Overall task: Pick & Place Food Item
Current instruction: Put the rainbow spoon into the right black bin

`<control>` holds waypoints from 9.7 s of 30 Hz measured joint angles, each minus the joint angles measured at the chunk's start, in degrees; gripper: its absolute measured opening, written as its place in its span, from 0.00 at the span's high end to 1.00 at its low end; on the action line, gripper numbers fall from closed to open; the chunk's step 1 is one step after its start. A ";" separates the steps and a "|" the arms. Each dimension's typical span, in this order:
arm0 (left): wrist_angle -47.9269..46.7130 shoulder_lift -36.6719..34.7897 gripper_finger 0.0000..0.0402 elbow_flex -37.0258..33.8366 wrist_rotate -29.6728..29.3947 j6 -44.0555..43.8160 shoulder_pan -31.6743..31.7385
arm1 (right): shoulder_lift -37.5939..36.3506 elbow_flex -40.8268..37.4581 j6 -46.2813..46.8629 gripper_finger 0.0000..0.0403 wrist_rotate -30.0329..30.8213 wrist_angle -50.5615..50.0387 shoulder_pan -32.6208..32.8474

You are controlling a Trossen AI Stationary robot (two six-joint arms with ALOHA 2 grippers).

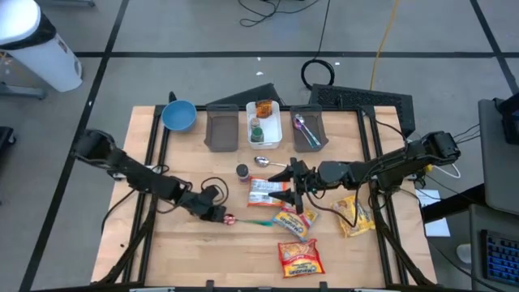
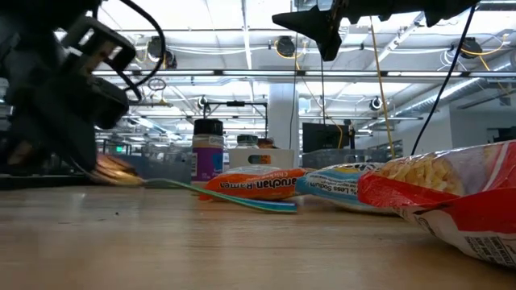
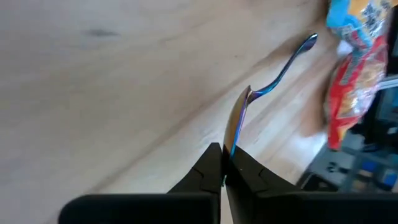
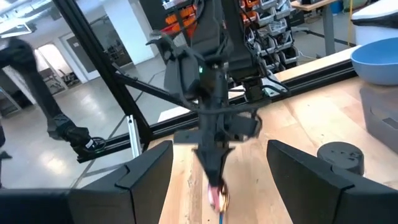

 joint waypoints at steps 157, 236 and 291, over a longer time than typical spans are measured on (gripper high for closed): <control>-36.25 -20.92 0.45 38.09 -11.39 69.95 26.49 | 1.02 14.11 2.03 1.00 -14.02 -28.06 -16.30; 4.71 -15.91 0.47 21.22 -6.49 69.19 42.18 | -6.36 -8.76 -8.93 1.00 -11.44 -37.63 -52.87; 4.29 -15.91 0.47 21.22 -3.08 66.68 42.40 | 8.98 -0.87 -7.48 0.99 -16.18 -38.15 -55.87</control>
